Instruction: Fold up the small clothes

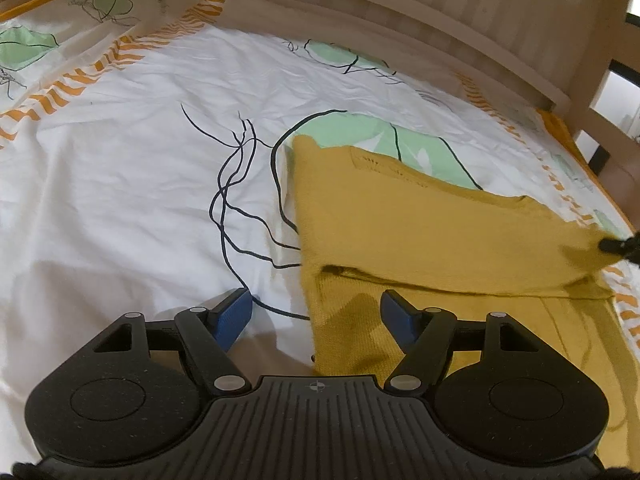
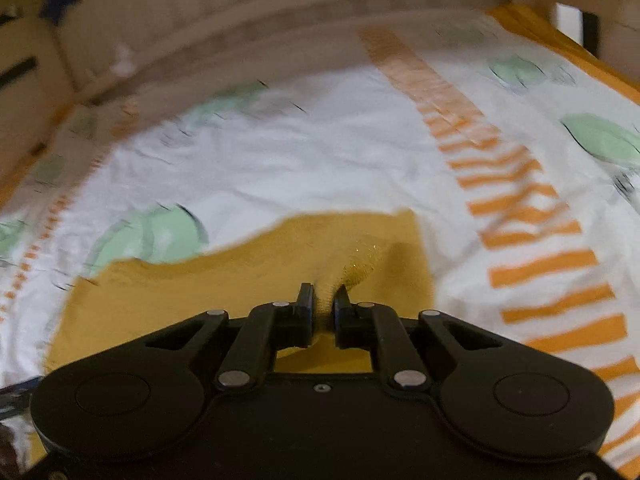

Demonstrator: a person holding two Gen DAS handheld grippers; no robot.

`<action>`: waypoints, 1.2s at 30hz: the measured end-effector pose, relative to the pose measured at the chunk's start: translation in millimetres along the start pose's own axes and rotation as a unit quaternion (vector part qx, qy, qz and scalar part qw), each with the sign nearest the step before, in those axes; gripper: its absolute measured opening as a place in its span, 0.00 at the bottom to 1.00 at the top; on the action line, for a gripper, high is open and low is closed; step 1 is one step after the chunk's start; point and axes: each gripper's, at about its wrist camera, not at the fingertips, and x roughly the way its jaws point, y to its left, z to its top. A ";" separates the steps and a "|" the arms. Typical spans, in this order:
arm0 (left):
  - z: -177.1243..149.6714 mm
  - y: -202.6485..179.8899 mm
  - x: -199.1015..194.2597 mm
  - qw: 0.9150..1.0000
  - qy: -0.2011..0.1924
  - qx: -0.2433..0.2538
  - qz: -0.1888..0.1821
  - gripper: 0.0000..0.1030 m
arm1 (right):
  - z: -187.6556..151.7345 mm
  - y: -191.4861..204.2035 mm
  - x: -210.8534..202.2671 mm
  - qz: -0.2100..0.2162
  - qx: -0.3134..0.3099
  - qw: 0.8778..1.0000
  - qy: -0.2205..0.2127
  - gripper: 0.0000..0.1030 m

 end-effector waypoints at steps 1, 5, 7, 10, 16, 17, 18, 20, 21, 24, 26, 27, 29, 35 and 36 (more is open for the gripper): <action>-0.1 -0.2 0.1 1.000 0.000 0.002 0.000 0.68 | -2.5 -3.4 6.7 0.002 0.001 1.000 0.012 0.23; -0.6 -0.3 0.0 1.000 -0.001 0.004 0.001 0.68 | -15.0 -11.1 21.0 -0.002 0.012 1.000 0.028 0.41; -0.7 -0.8 -0.7 1.000 -0.001 0.007 0.001 0.68 | -21.6 -13.3 21.9 0.000 0.016 1.000 0.023 0.63; 0.6 -3.7 -5.0 1.000 -0.008 0.013 0.008 0.68 | -29.0 -13.4 20.4 0.005 0.004 1.000 0.013 0.68; 11.4 -13.3 -31.2 0.997 -0.060 0.039 0.037 0.68 | -35.2 -1.6 10.9 -0.006 -0.051 0.999 -0.012 0.89; 14.6 -15.2 -33.1 0.996 -0.064 0.045 0.044 0.68 | -35.5 -1.0 9.1 -0.008 -0.055 0.998 -0.017 0.92; 18.0 -17.4 -33.3 0.995 -0.065 0.051 0.050 0.68 | -36.0 -0.2 6.1 -0.009 -0.062 0.998 -0.025 0.94; 25.8 -21.2 -30.8 0.995 -0.062 0.058 0.055 0.68 | -35.4 0.6 0.5 -0.009 -0.073 0.997 -0.037 0.95; 30.4 -23.1 -27.9 0.995 -0.056 0.056 0.054 0.68 | -34.4 1.4 -0.4 -0.011 -0.078 0.996 -0.041 0.95; 42.7 -31.6 -14.9 0.995 -0.047 0.064 0.054 0.68 | -29.1 2.9 -3.1 -0.005 -0.088 0.995 -0.049 0.98; 51.1 -38.4 -1.7 0.995 -0.041 0.069 0.061 0.68 | -24.7 4.0 -0.7 -0.002 -0.089 0.995 -0.049 0.99; 55.2 -40.9 5.2 0.995 -0.036 0.070 0.063 0.68 | -21.6 5.3 1.9 -0.001 -0.092 0.995 -0.050 1.00; 58.7 -42.9 15.5 0.995 -0.029 0.069 0.069 0.68 | -17.6 7.8 7.9 -0.001 -0.098 0.994 -0.052 1.00; 60.9 -32.2 56.6 0.990 0.004 0.074 0.121 0.68 | -9.2 -9.2 30.0 -0.018 -0.078 0.996 -0.037 0.99; 59.3 -25.8 63.9 0.988 0.017 0.072 0.133 0.69 | -8.9 -17.3 33.7 -0.039 -0.075 0.996 -0.031 0.99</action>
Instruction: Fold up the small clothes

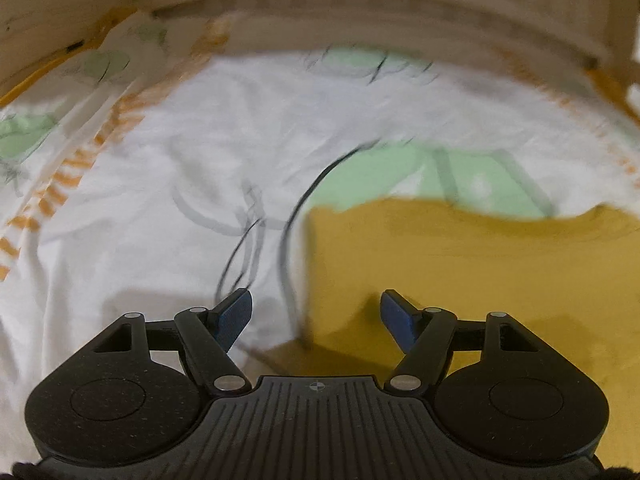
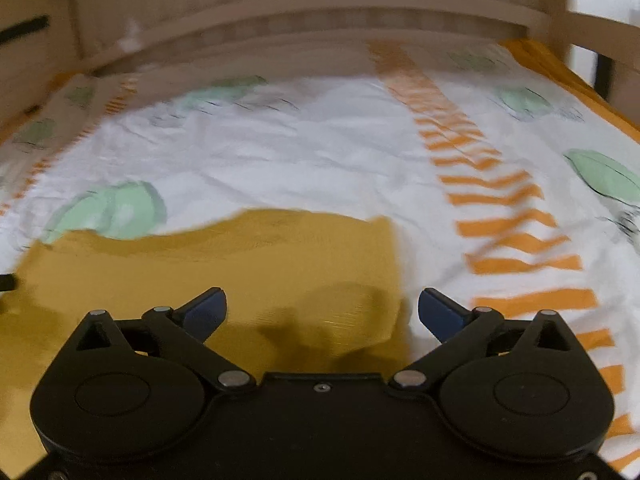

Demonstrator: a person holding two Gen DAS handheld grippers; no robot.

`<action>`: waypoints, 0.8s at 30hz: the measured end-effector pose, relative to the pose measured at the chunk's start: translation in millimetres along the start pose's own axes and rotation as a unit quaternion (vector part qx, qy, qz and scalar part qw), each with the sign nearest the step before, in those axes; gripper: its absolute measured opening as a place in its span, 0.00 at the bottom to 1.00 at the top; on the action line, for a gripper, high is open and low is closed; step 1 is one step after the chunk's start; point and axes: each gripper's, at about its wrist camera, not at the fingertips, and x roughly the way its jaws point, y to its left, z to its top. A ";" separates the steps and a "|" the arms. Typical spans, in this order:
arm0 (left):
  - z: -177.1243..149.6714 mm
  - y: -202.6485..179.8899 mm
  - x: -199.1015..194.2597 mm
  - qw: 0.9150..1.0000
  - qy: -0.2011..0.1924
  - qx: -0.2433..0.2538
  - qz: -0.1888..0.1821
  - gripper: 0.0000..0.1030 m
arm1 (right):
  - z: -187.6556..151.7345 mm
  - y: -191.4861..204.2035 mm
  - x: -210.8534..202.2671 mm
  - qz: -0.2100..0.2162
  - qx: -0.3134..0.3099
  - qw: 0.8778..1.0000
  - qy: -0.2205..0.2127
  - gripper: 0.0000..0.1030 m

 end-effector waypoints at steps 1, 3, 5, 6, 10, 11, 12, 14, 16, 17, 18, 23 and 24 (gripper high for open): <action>-2.2 6.0 6.6 1.000 0.006 -0.007 0.002 0.70 | -1.1 -6.2 2.5 -0.018 0.001 1.000 0.005 0.99; -6.8 19.9 8.6 1.000 -0.004 -0.030 -0.004 0.70 | -3.7 -25.3 3.8 -0.056 0.011 0.998 0.009 0.99; -8.1 25.3 7.4 1.000 -0.005 -0.028 0.006 0.70 | -5.2 -41.4 -0.2 -0.071 0.028 0.997 0.005 0.99; -9.0 26.8 6.8 1.000 -0.006 -0.029 0.006 0.70 | -7.1 -49.7 -3.9 -0.081 0.038 0.996 0.002 0.99; -10.1 25.7 5.2 1.000 -0.004 -0.026 0.011 0.70 | -12.7 -62.4 -22.6 -0.074 0.063 0.995 -0.014 0.99; -9.7 24.7 5.0 1.000 -0.004 -0.027 0.012 0.70 | -13.9 -60.5 -28.1 -0.066 0.065 0.996 -0.020 0.99; -7.1 22.1 6.6 1.000 -0.004 -0.028 0.013 0.70 | -16.5 -58.3 -34.5 -0.055 0.064 0.996 -0.028 0.99; -5.5 21.1 8.4 0.999 -0.005 -0.030 0.012 0.70 | -20.1 -48.6 -41.8 -0.038 0.043 0.998 -0.027 0.99; -5.1 21.5 11.3 0.999 -0.006 -0.030 0.011 0.70 | -24.2 -34.1 -41.1 -0.044 -0.003 0.999 -0.015 0.99; -5.0 21.6 11.5 0.999 -0.006 -0.030 0.011 0.70 | -26.5 -27.7 -40.0 -0.053 -0.026 0.998 -0.009 0.99; -4.8 21.6 11.5 0.999 -0.006 -0.030 0.011 0.71 | -29.5 -21.6 -39.4 -0.059 -0.049 0.997 -0.004 0.99; -4.1 22.1 11.9 0.999 -0.004 -0.031 0.011 0.71 | -30.4 -0.1 -34.5 -0.061 -0.105 0.993 -0.001 0.99; -4.2 22.1 12.0 0.999 -0.005 -0.031 0.011 0.71 | -27.1 1.9 -34.9 -0.058 -0.103 0.993 -0.009 0.99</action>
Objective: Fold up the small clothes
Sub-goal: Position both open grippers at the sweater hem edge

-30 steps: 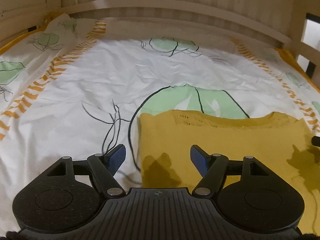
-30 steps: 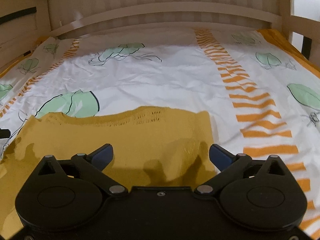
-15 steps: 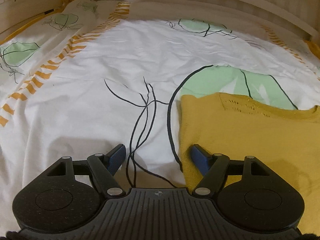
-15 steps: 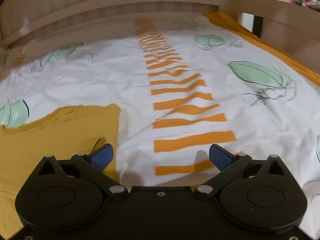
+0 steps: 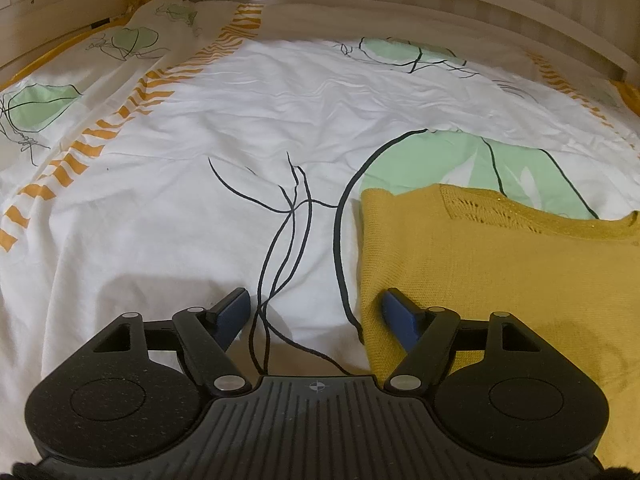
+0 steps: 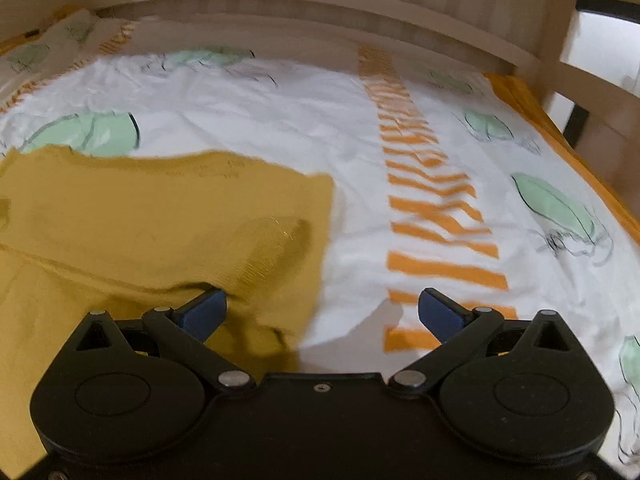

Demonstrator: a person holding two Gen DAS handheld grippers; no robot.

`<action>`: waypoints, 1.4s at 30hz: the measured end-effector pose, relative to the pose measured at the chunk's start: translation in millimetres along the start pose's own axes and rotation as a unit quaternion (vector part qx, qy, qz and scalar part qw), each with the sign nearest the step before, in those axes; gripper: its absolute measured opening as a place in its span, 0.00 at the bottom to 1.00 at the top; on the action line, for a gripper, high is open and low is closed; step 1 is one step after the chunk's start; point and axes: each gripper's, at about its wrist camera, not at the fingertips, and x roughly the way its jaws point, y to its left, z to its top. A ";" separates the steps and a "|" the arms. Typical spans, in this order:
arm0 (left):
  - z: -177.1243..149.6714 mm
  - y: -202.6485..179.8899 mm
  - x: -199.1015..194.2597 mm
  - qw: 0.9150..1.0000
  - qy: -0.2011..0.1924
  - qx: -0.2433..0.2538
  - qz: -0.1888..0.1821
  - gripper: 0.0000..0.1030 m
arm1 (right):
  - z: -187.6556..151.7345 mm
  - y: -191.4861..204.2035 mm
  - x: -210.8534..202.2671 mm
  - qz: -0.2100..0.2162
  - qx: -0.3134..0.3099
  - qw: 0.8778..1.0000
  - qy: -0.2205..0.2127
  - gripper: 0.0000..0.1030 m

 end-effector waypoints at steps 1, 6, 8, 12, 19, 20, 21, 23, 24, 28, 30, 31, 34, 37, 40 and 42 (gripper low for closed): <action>-0.3 0.0 0.0 1.000 0.000 0.000 0.000 0.71 | 3.8 -0.1 -2.5 0.000 0.008 1.000 -0.014 0.99; 0.1 1.2 0.1 1.000 0.000 -0.003 -0.003 0.70 | 20.1 -17.5 -18.2 -0.022 0.087 0.992 -0.085 0.99; 1.0 3.1 -2.4 1.000 0.001 -0.010 -0.007 0.70 | 20.3 -25.6 -20.7 -0.018 0.111 0.990 -0.087 0.99; 1.2 11.0 -18.6 0.999 0.004 -0.036 -0.012 0.69 | 10.1 -36.1 -31.7 0.005 0.143 0.987 -0.074 0.99; -7.0 20.3 -86.6 0.998 -0.025 -0.048 -0.043 0.69 | -20.3 -45.0 -67.5 0.047 0.184 0.981 -0.048 0.99; -9.7 20.9 -100.2 0.997 -0.031 -0.048 -0.047 0.69 | -25.2 -44.6 -74.6 0.052 0.189 0.980 -0.046 0.99; -12.4 21.6 -112.6 0.997 -0.038 -0.048 -0.053 0.69 | -28.8 -44.7 -79.5 0.058 0.192 0.979 -0.042 0.99; -18.3 23.5 -134.0 0.996 -0.046 -0.048 -0.063 0.69 | -38.9 -41.6 -94.0 0.075 0.196 0.977 -0.034 1.00; -23.0 24.5 -146.5 0.995 -0.050 -0.047 -0.068 0.69 | -41.8 -40.6 -98.0 0.080 0.196 0.977 -0.032 1.00; -42.4 27.0 -183.8 0.995 -0.054 -0.039 -0.075 0.70 | -58.1 -34.6 -124.8 0.106 0.202 0.973 -0.022 1.00; -54.7 28.5 -200.4 0.995 -0.051 -0.039 -0.080 0.70 | -65.4 -31.2 -135.8 0.120 0.201 0.972 -0.016 1.00; -60.2 29.5 -207.2 0.995 -0.049 -0.039 -0.082 0.70 | -70.1 -29.0 -142.8 0.128 0.199 0.972 -0.012 1.00; -78.5 28.4 -224.1 0.995 -0.037 -0.031 -0.087 0.70 | -82.7 -24.1 -158.0 0.149 0.197 0.969 0.002 1.00; -98.3 26.8 -231.9 0.995 -0.014 -0.024 -0.092 0.70 | -96.2 -20.3 -171.1 0.167 0.192 0.967 0.018 1.00; -118.0 25.8 -236.0 0.995 0.007 -0.017 -0.094 0.70 | -110.8 -18.4 -180.4 0.174 0.187 0.966 0.037 1.00; -130.3 23.7 -238.1 0.995 0.021 -0.011 -0.095 0.70 | -119.6 -18.3 -185.9 0.177 0.186 0.965 0.048 0.99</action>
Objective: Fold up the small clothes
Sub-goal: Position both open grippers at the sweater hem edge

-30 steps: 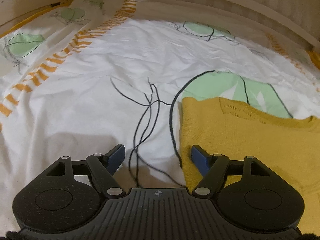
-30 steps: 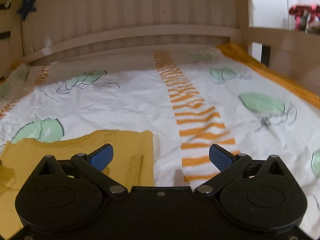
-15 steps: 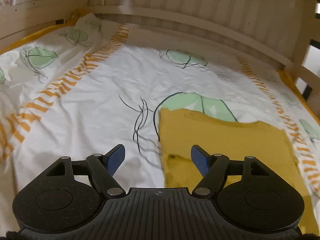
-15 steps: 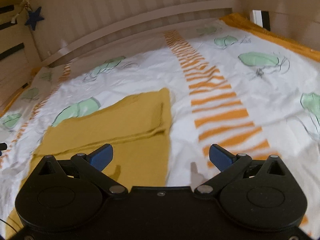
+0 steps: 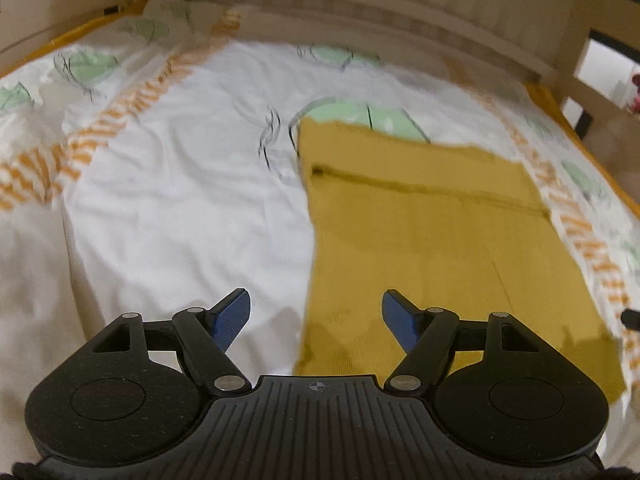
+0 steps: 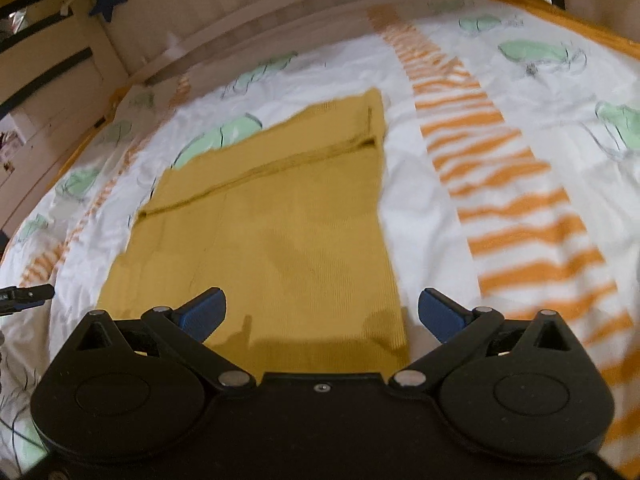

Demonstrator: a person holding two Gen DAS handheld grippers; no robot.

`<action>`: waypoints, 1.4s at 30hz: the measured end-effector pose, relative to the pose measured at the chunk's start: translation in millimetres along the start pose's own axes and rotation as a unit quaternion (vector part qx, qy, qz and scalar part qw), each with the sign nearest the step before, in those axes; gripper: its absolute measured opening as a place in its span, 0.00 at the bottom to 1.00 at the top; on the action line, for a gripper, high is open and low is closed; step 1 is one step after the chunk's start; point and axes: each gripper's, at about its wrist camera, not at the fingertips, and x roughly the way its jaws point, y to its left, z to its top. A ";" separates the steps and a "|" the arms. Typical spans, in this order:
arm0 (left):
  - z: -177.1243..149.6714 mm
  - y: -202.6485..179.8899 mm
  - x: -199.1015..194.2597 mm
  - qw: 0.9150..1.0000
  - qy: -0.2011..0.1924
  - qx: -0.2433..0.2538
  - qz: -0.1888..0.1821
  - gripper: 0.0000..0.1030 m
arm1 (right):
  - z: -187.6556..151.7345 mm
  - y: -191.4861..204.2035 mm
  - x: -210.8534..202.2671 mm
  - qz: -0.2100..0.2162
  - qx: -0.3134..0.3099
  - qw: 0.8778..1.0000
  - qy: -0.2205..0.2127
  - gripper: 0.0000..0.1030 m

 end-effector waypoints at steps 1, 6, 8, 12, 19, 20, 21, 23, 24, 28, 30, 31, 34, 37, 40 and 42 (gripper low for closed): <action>-7.0 -1.2 -1.2 1.000 0.005 0.001 0.000 0.70 | -4.4 -2.0 -2.2 0.001 0.003 1.000 0.006 1.00; -35.5 -5.3 0.5 0.999 0.037 0.010 -0.003 0.69 | -18.7 -9.3 -9.5 -0.001 0.019 0.999 0.032 1.00; -44.7 -6.7 1.7 0.999 0.048 0.014 -0.003 0.69 | -22.7 -13.6 -10.5 -0.001 0.028 0.999 0.041 1.00; -57.5 -4.3 4.2 0.998 0.063 0.002 -0.009 0.69 | -30.1 -18.3 -10.6 0.002 0.046 0.997 0.059 1.00; -68.8 -3.5 15.5 0.997 0.077 -0.006 -0.011 0.70 | -34.7 -22.1 -5.4 0.007 0.058 0.996 0.072 1.00; -68.8 -2.7 16.2 0.997 0.077 -0.007 -0.013 0.70 | -35.9 -22.4 -5.0 0.008 0.061 0.995 0.073 1.00; -69.2 -2.4 16.4 0.997 0.076 -0.008 -0.014 0.71 | -36.3 -23.9 -4.3 0.011 0.065 0.995 0.074 1.00; -69.7 -1.6 18.0 0.997 0.075 -0.010 -0.018 0.76 | -36.0 -25.6 -2.3 0.015 0.072 0.994 0.075 1.00; -69.8 -2.0 18.7 0.997 0.075 -0.010 -0.022 0.78 | -36.2 -26.5 -1.5 0.017 0.075 0.994 0.076 1.00; -69.9 -8.1 23.2 0.997 0.074 0.003 -0.025 0.90 | -37.2 -30.5 -1.0 0.027 0.085 0.993 0.075 1.00; -69.3 -11.9 26.2 0.997 0.074 0.009 -0.023 0.94 | -37.4 -32.3 -1.0 0.032 0.091 0.993 0.073 1.00; -69.3 -13.0 27.2 0.997 0.074 0.010 -0.024 0.96 | -37.6 -34.0 -1.2 0.037 0.096 0.992 0.071 1.00; -69.0 -14.0 30.1 0.997 0.073 0.011 -0.025 0.98 | -38.5 -38.9 -1.5 0.053 0.111 0.990 0.062 1.00; -69.0 -13.7 31.1 0.997 0.071 0.011 -0.027 0.99 | -38.2 -41.0 -0.2 0.067 0.123 0.989 0.056 1.00; -67.6 -12.2 32.4 0.997 0.074 0.013 -0.034 0.99 | -38.1 -41.0 0.6 0.074 0.126 0.988 0.053 1.00; -66.6 -11.0 32.8 0.996 0.074 0.013 -0.041 0.99 | -37.8 -39.6 1.3 0.075 0.124 0.988 0.053 1.00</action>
